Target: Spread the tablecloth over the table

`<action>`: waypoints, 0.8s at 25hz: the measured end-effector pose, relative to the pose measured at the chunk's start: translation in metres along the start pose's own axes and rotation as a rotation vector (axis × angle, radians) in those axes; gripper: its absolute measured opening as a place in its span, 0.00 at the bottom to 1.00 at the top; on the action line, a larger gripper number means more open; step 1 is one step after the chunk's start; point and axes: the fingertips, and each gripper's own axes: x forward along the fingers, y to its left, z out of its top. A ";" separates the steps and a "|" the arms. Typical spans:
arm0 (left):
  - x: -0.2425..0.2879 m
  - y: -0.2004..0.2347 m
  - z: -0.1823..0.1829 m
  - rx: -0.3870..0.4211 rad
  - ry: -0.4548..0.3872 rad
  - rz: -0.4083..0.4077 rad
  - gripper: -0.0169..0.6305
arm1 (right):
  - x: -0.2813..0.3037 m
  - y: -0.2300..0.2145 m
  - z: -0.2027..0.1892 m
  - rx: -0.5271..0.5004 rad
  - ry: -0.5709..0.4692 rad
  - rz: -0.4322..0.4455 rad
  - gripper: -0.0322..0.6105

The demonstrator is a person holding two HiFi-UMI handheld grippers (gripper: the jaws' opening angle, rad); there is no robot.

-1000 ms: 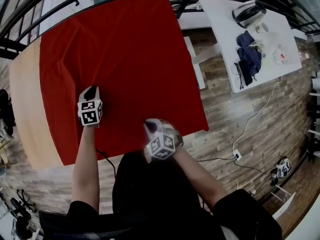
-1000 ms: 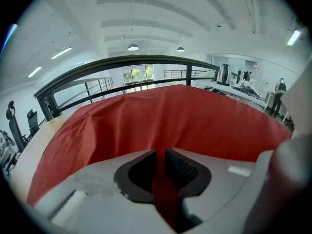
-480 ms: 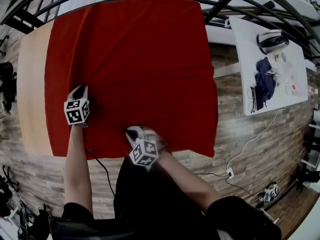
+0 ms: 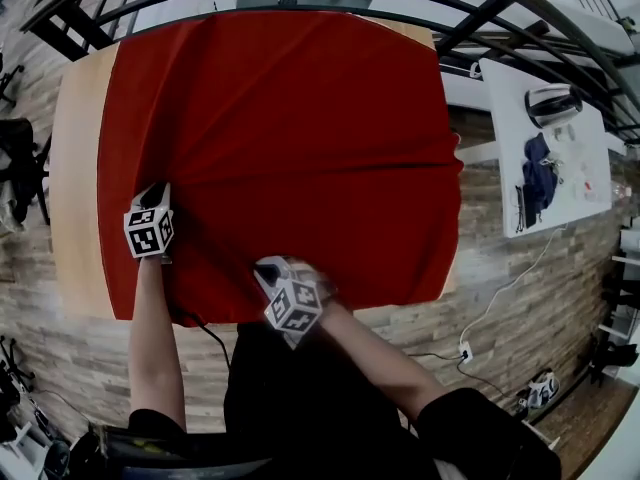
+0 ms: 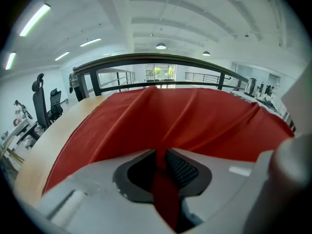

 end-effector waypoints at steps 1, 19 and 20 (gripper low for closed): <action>-0.003 0.010 -0.003 0.011 0.001 -0.005 0.15 | 0.006 0.004 0.006 0.012 0.003 0.003 0.06; -0.045 0.101 -0.029 0.066 -0.029 -0.062 0.17 | 0.060 0.012 0.071 0.173 -0.024 -0.075 0.06; -0.050 0.096 -0.026 0.089 -0.036 -0.074 0.17 | 0.049 -0.003 0.066 0.232 -0.035 -0.137 0.06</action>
